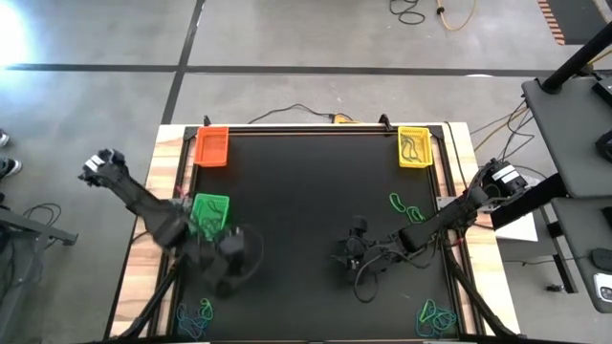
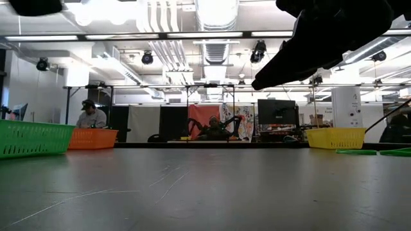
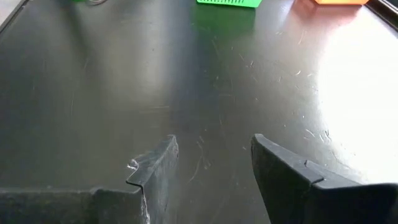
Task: Sort rubber bands into baskets
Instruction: Put the bottom left violet rubber band into the green bin
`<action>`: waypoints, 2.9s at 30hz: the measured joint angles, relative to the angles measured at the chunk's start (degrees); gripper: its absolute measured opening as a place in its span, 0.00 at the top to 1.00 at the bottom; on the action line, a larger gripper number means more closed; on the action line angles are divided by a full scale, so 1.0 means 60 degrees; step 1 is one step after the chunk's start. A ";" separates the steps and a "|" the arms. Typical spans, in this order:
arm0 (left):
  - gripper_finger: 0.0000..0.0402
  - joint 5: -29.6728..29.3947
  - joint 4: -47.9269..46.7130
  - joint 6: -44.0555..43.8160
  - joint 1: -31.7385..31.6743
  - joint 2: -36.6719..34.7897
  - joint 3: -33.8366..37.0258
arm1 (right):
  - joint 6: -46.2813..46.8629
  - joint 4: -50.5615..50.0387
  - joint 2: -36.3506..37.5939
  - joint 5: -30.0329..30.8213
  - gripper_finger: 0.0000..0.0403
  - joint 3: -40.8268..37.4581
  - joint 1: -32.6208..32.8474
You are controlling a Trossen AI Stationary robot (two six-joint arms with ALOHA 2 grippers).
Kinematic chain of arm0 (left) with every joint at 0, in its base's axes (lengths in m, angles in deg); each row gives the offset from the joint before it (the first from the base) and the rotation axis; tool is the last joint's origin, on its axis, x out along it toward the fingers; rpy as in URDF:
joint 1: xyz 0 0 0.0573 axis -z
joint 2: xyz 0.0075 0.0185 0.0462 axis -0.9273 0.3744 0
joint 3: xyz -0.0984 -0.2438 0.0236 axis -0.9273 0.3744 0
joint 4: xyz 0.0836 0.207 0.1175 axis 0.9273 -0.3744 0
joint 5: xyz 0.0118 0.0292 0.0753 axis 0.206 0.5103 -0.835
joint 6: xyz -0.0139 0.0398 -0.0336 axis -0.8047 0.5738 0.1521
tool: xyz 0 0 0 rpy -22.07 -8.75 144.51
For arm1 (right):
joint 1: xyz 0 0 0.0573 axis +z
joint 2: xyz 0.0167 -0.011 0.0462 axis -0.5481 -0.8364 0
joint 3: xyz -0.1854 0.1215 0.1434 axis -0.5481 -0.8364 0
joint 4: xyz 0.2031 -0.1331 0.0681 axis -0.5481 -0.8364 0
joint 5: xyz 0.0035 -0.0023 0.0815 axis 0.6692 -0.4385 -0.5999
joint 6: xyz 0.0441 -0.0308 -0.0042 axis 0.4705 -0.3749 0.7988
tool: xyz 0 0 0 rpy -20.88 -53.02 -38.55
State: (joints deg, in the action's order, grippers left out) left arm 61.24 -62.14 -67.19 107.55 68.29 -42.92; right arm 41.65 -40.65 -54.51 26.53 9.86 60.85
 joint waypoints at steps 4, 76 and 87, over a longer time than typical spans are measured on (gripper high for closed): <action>0.72 0.0863 -0.0015 -0.1545 0.0957 0.1059 -0.0129 | 0.0003 -0.0006 0.0000 -0.0016 0.51 -0.0003 0.0000; 1.00 0.2460 -0.7895 -0.3356 0.1511 0.4536 -0.3112 | 0.0003 0.0052 -0.0004 0.0044 0.51 -0.0004 -0.0022; 1.00 -0.1030 -0.7883 -0.3472 0.1486 0.2553 -0.2728 | 0.0003 -0.0017 -0.0004 0.0046 0.51 -0.0002 -0.0022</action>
State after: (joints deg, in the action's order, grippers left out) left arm 55.05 -109.44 -88.03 116.46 83.61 -59.29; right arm 41.66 -40.75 -54.54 26.80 9.84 60.72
